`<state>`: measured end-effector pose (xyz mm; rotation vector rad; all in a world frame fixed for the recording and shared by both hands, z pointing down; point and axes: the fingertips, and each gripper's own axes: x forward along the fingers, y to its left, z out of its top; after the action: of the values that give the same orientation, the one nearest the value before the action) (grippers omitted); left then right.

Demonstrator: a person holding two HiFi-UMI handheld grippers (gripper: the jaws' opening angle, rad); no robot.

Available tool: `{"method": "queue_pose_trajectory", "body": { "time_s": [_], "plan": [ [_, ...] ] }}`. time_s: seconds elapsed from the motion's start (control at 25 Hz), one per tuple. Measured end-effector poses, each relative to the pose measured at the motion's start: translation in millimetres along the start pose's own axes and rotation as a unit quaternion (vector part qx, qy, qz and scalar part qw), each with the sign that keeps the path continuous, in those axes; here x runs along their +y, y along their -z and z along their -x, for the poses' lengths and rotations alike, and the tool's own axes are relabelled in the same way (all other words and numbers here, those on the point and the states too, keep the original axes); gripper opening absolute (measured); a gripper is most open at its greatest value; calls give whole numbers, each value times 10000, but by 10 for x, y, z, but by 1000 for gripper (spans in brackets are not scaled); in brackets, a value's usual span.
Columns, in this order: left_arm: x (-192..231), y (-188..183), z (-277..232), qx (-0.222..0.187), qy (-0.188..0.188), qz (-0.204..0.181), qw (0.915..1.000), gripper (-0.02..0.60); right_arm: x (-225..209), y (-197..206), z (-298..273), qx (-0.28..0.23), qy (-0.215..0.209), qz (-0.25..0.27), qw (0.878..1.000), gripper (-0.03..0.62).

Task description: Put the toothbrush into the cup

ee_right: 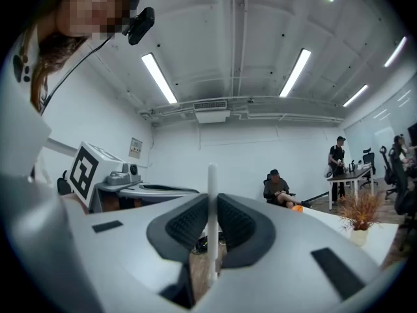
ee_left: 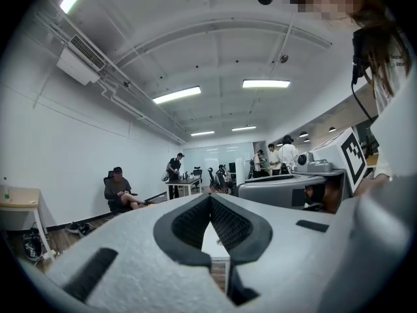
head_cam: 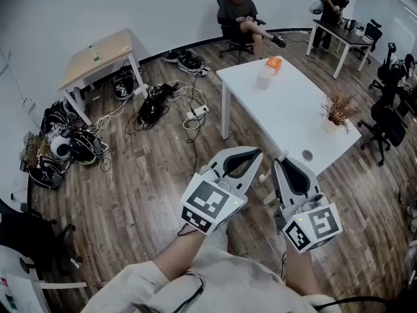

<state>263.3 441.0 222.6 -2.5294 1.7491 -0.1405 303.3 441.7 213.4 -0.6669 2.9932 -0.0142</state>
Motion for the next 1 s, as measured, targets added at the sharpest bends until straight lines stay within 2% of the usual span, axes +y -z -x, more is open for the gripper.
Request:
{"method": "queue_pose_trajectory", "body": {
  "time_s": [0.52,1.0],
  "plan": [
    [983,233,-709,4,196,319,9993,6,-595,176,-1045,163,213,67,9996,55],
    [1997,287,-1599,2,591,332,9977,6,-1380,189,-2139,165,552,116,9983,55]
  ]
}}
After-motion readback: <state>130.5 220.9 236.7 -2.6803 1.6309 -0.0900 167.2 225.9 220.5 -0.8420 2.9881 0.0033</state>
